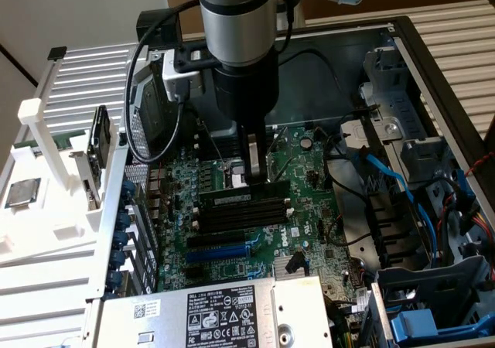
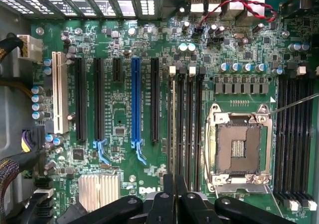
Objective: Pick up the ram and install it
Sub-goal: 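Insert the ram into the slot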
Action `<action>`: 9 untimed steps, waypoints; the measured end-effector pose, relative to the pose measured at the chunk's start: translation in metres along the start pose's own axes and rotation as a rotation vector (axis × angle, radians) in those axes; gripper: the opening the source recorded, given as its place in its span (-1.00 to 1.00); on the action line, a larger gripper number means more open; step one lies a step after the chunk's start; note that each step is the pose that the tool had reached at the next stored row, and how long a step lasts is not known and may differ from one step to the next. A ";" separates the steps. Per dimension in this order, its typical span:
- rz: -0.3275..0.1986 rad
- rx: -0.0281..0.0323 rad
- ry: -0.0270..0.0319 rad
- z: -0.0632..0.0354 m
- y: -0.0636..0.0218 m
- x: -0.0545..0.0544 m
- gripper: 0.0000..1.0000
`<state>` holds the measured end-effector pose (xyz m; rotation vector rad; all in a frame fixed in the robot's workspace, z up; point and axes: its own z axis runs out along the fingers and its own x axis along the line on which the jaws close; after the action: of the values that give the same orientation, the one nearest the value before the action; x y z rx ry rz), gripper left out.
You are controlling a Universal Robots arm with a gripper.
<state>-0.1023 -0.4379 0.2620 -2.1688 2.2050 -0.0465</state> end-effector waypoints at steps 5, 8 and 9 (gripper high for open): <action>0.000 0.0005 -0.0041 0.0030 0.0010 0.001 -0.76; -0.004 0.0007 -0.0091 0.0041 0.0022 0.002 -0.76; -0.006 0.0008 -0.0110 0.0045 0.0024 0.002 -0.76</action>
<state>-0.1045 -0.4394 0.2573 -2.1701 2.1922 -0.0356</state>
